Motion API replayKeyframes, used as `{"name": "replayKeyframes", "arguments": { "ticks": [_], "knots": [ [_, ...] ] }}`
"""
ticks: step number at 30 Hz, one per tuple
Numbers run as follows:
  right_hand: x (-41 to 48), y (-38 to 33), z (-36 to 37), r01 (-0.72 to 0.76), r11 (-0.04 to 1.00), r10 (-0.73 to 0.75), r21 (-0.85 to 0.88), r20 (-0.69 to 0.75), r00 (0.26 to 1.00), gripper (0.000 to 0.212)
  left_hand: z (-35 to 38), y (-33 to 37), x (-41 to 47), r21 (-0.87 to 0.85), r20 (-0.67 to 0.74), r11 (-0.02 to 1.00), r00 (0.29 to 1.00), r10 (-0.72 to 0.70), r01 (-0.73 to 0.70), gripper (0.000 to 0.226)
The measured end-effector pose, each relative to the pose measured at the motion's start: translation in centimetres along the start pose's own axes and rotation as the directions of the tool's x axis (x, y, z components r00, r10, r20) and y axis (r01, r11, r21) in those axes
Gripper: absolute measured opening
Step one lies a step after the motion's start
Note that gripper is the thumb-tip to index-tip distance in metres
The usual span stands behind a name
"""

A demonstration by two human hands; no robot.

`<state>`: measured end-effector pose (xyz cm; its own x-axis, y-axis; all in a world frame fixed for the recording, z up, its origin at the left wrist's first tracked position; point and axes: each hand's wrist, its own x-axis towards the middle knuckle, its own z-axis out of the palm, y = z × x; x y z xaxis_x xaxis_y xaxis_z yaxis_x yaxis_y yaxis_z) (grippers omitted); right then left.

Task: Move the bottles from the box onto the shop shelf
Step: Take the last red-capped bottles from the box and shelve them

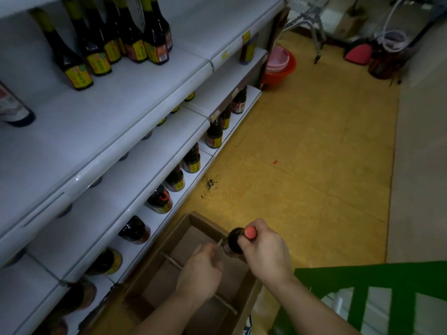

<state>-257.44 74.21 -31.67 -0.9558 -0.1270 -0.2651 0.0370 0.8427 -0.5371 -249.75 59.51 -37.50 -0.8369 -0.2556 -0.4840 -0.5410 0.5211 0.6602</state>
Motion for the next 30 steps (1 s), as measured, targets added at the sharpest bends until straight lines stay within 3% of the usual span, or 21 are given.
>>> {"name": "replayKeyframes", "arguments": {
  "ticks": [12,30],
  "knots": [
    [-1.8,-5.0,-5.2,0.032,0.999,-0.028,0.042,-0.102,0.994,0.016,-4.5,3.4,-2.8,-0.016,-0.083,0.999,0.996,0.038,-0.039,0.038],
    [-3.7,-13.7,-13.8,0.261,0.954,-0.227,0.146,-0.220,0.949,0.016,-13.1,8.4,-6.4,-0.061,-0.217,0.990,0.970,0.113,-0.129,0.032]
  ]
}}
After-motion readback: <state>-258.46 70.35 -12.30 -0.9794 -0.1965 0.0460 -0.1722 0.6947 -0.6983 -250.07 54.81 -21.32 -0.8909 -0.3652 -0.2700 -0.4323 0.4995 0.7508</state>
